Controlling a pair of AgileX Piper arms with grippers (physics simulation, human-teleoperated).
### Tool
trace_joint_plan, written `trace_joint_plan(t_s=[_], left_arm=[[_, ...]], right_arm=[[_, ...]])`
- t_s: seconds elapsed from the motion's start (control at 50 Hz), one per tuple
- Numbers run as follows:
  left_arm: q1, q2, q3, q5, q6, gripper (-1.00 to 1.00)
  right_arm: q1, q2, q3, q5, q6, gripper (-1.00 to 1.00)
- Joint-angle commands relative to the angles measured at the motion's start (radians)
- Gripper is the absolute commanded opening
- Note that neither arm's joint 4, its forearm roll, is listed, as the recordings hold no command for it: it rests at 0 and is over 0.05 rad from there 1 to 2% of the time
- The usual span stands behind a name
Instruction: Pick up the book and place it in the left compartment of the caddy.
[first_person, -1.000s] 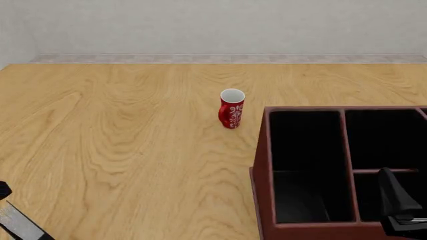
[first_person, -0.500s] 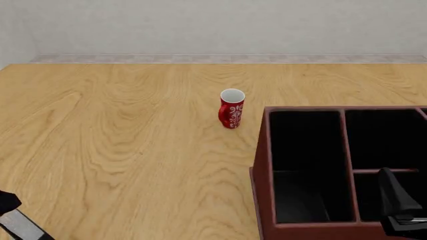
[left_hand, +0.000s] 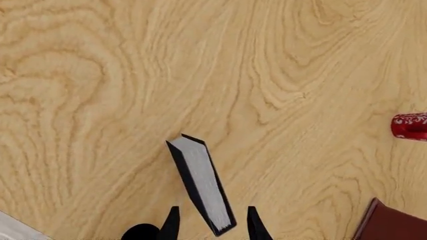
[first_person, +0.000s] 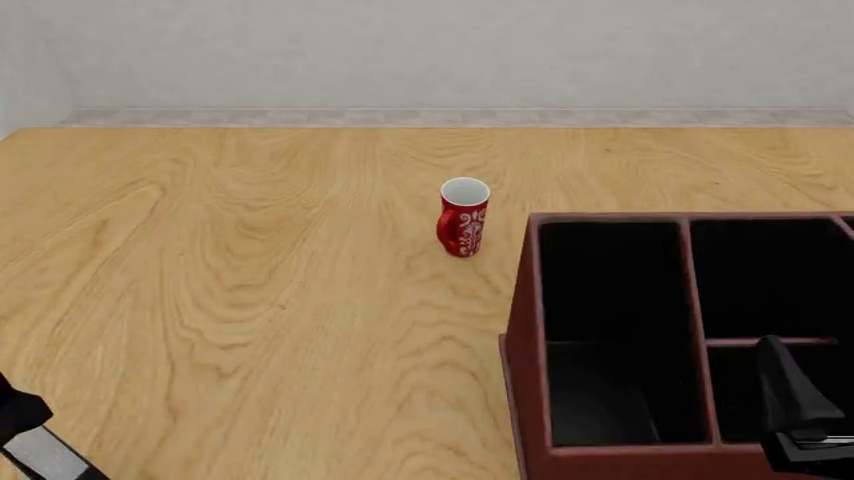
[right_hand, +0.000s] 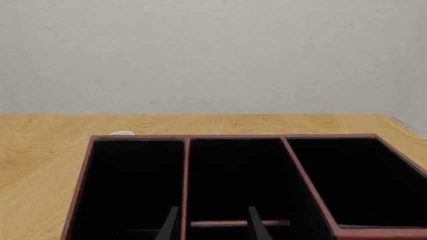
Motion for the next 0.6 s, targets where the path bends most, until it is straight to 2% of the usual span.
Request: trace_joint_plan(t_s=[0.02,0.6], left_arm=[[0.001,0.006,-0.003,0.001,-0.005,1.00],[0.004,0.019,0.019,0.001,-0.005,1.00]], right_arm=[[0.000,-0.002,0.001,0.000,0.000,1.00],[0.000,-0.002,0.001,0.000,0.000,1.00]])
